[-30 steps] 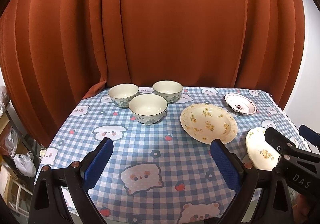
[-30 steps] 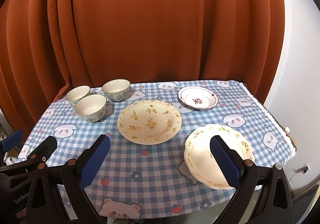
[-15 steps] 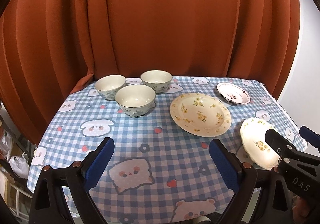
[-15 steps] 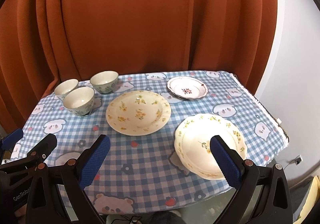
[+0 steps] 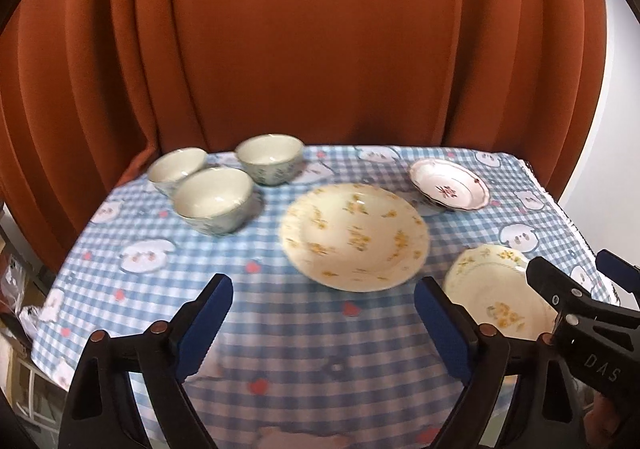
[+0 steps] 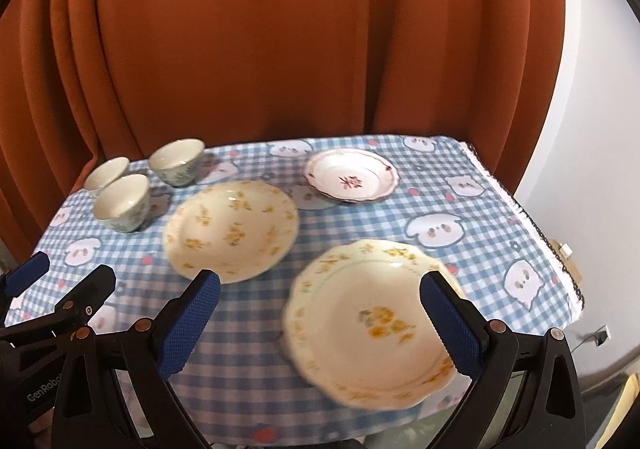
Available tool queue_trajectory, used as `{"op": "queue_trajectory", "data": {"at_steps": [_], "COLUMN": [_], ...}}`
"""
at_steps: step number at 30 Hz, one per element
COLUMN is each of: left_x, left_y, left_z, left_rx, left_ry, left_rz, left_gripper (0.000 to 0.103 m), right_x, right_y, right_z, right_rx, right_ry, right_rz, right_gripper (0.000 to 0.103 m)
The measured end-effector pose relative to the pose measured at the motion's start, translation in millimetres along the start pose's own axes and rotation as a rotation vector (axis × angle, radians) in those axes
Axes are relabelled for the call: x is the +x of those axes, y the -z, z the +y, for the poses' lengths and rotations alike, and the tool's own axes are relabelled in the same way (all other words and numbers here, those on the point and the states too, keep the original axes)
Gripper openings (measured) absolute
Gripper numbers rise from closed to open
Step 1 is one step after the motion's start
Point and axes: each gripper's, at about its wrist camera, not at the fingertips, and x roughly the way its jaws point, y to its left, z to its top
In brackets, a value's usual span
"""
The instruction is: Organize plates and bowls
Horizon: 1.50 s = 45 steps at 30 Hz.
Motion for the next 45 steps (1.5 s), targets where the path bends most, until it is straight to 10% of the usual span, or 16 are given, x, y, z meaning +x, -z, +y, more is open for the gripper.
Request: {"op": "queue_trajectory", "data": {"at_steps": [16,45], "left_x": [87,155], "left_y": [13,45], "left_z": [-124,-166], "left_rx": [-0.057,-0.046], "left_ry": [-0.017,-0.134], "left_rz": [0.142,0.366], "left_gripper": [0.082,0.067], "right_x": [90,188], "right_y": [-7,37], "right_z": [-121,-149], "right_rx": [-0.048,-0.081], "right_ry": [-0.042,-0.161], "right_rz": [0.119,0.399], "right_gripper": [0.094,0.064]}}
